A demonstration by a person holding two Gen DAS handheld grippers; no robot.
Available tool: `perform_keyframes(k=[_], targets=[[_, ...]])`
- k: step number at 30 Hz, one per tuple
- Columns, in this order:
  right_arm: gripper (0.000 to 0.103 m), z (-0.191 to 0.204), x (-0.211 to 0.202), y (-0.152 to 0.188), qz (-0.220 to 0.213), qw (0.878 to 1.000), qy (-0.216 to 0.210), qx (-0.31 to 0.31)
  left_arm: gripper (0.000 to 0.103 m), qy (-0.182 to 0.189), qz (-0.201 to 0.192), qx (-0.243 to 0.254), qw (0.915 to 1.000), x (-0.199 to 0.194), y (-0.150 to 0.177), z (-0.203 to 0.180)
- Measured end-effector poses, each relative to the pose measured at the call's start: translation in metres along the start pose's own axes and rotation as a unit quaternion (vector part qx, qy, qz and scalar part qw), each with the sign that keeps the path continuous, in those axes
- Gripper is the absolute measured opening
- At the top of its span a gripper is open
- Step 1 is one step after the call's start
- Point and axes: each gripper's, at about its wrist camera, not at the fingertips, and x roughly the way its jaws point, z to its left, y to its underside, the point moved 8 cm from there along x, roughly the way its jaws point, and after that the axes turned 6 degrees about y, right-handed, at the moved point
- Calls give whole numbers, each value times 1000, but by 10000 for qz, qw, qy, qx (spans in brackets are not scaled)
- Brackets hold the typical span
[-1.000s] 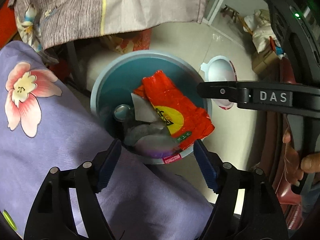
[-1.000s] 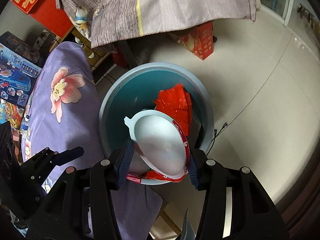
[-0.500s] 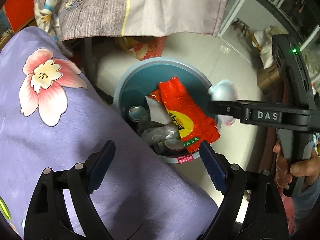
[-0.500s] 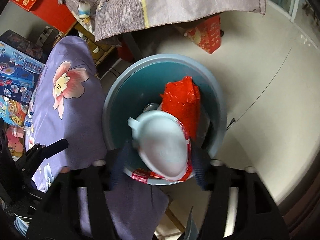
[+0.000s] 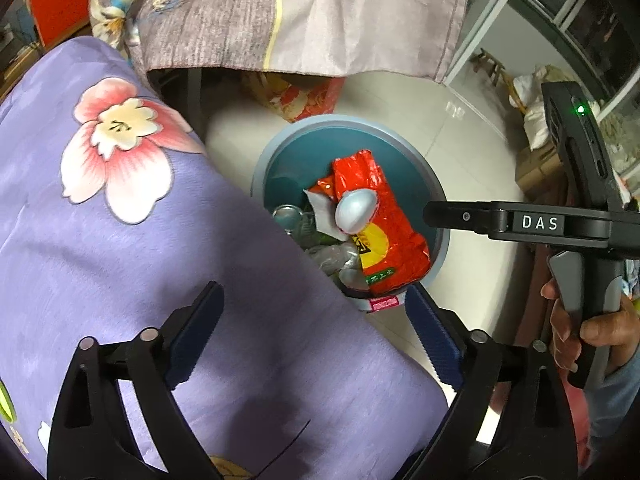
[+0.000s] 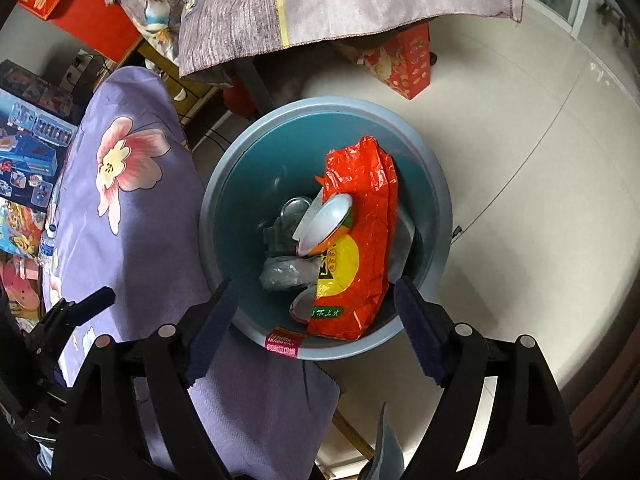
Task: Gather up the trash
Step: 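Move both tools back over the table toward the green lid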
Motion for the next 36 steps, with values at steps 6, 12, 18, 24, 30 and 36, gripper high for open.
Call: perform_keyframes(k=[6, 12, 18, 24, 30, 36], targets=[[77, 21, -8, 6, 19, 9998, 89, -163, 94, -39, -150, -139, 9998, -19, 10, 18], [80, 54, -15, 15, 26, 9991, 149, -395, 96, -77, -340, -352, 9988, -46, 27, 43], [80, 104, -20, 27, 82, 9968, 164, -776, 96, -153, -610, -579, 9963, -80, 51, 74], [80, 161, -22, 41, 114, 9925, 213, -1196, 97, -286, -864, -861, 9921, -115, 79, 118], [84, 218, -15, 56, 225, 9862, 251, -1621, 97, -531, -1044, -1215, 9857, -148, 114, 170], [84, 274, 4, 75, 480, 9758, 314, -2110, 97, -1051, -1099, -1596, 9754, -176, 160, 237]])
